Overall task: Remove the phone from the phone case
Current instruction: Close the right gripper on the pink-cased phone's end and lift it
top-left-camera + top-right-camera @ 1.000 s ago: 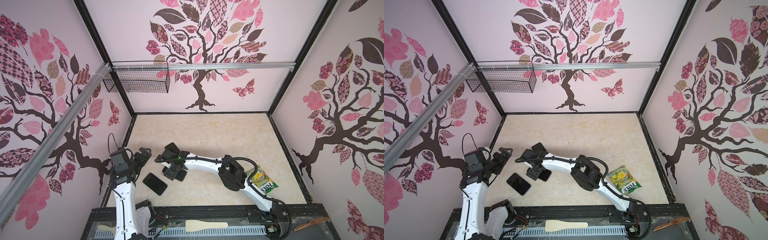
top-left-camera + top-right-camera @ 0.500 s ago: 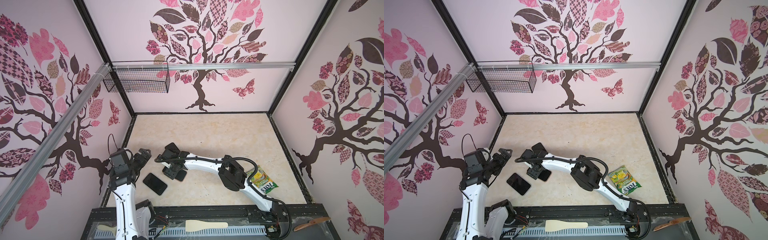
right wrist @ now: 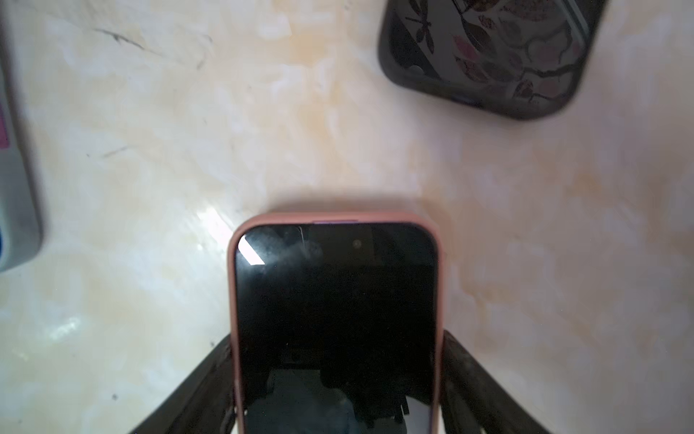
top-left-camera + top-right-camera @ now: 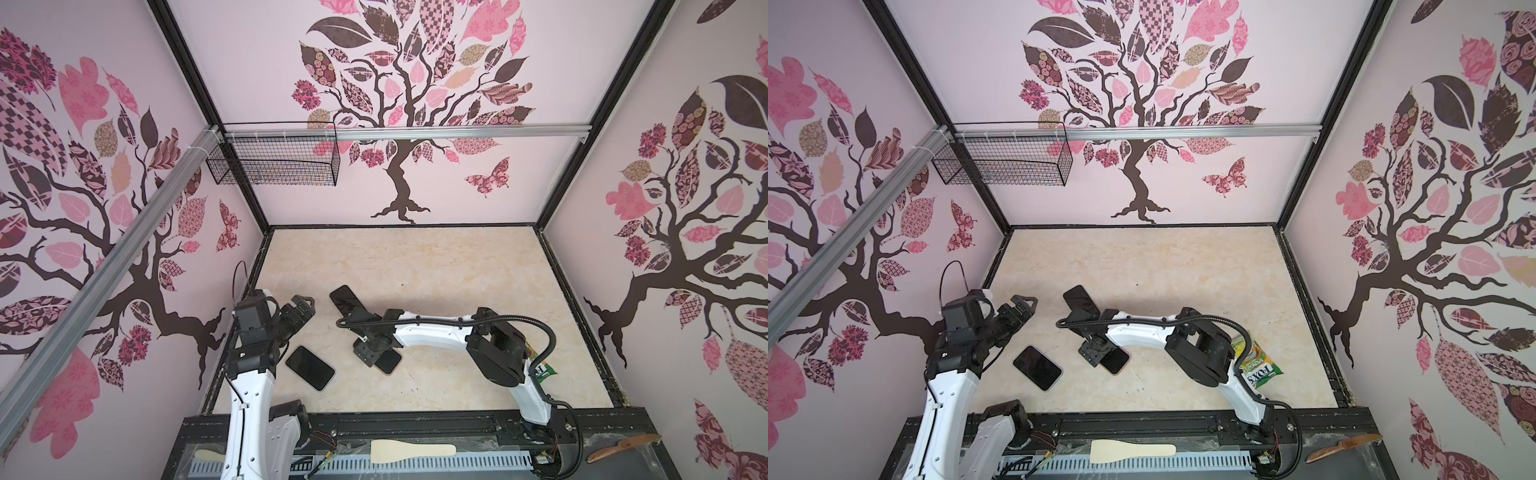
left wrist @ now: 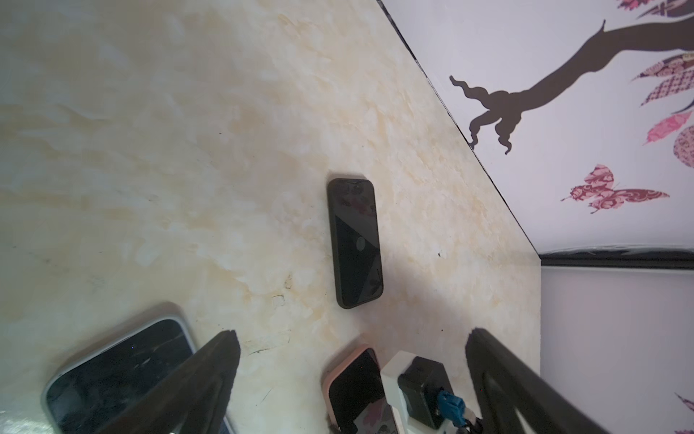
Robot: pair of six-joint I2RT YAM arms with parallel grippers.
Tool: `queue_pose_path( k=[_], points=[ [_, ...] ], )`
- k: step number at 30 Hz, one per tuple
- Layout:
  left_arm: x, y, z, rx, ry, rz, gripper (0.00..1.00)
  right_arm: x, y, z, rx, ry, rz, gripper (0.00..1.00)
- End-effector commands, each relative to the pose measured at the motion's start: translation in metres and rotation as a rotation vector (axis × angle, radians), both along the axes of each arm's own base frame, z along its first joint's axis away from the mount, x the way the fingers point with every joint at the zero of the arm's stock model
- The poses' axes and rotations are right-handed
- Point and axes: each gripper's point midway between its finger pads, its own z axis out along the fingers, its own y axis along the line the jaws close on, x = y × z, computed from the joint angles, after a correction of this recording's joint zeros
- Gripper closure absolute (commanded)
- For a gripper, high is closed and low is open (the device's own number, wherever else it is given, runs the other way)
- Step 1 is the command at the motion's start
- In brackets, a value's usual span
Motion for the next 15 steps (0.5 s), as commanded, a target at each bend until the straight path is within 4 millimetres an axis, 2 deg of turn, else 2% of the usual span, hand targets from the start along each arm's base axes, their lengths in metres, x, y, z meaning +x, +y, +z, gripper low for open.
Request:
queue_pose_path(
  k=[1,5,8,11,15],
  points=[
    [0.015,-0.01,0.024,0.026,-0.091,-0.016,0.02,0.028,-0.008,0.064,0.235,-0.039,-0.204,0.52],
    [0.023,-0.037,0.023,0.01,-0.117,-0.096,0.02,0.046,-0.043,0.071,0.445,0.094,-0.411,0.56],
    [0.028,-0.067,0.023,0.013,-0.139,-0.188,0.02,0.059,-0.072,0.072,0.629,0.216,-0.581,0.62],
    [0.026,-0.108,0.022,0.015,-0.167,-0.309,0.02,0.069,-0.103,0.073,0.765,0.287,-0.737,0.68],
    [0.022,-0.159,0.02,0.001,-0.217,-0.454,0.03,0.078,-0.136,0.082,0.858,0.272,-0.906,0.76]
  ],
)
